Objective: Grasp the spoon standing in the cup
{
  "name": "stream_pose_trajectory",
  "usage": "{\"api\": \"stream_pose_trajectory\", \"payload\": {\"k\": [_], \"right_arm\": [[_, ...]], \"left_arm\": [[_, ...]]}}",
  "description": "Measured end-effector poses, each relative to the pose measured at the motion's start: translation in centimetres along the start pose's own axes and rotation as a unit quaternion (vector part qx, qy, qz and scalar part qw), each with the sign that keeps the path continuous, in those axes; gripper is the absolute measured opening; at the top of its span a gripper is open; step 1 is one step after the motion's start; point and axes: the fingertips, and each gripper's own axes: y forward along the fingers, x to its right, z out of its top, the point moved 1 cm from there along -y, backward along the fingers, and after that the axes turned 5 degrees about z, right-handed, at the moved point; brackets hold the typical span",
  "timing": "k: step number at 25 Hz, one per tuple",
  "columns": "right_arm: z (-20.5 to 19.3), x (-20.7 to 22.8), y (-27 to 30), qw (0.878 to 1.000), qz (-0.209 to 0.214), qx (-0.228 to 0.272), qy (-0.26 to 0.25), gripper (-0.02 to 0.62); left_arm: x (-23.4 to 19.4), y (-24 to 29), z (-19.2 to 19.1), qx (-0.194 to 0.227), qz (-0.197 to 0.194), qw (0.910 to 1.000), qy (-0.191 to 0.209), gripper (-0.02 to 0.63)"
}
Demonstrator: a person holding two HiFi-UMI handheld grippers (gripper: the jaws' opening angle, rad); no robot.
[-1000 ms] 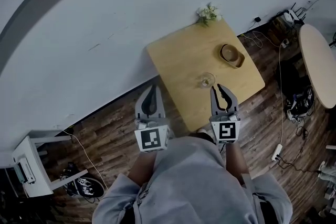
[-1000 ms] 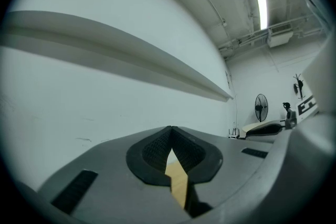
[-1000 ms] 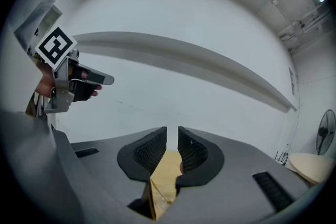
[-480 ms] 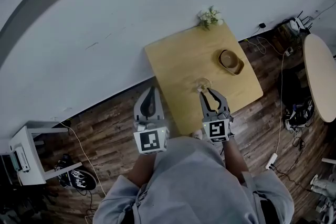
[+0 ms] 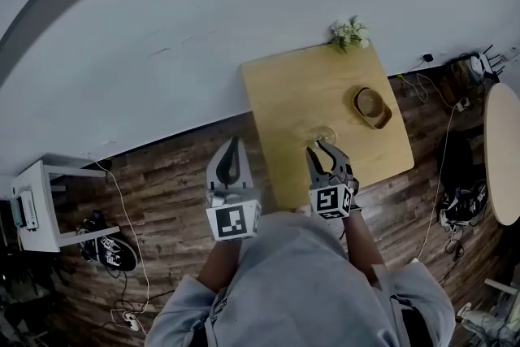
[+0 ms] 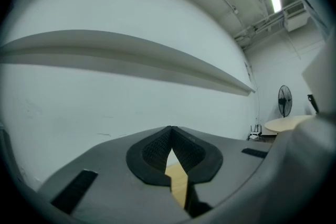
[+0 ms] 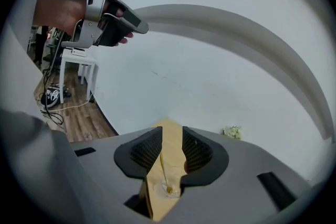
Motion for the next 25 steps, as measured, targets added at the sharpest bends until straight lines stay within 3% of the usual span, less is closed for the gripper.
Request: {"api": "stream_pose_trajectory", "payload": {"k": [11, 25], "right_arm": [[-4.6, -2.4, 3.3, 0.996, 0.073, -0.049, -0.012, 0.121], [-7.7, -2.3, 5.5, 0.992, 0.079, -0.093, -0.027, 0.074]], "left_arm": [[-2.3, -1.4, 0.0, 0.001, 0.071, 0.9975, -0.002, 0.002], [-4.1, -3.2, -0.1, -0.003, 0.124, 0.9922, 0.008, 0.002]]}}
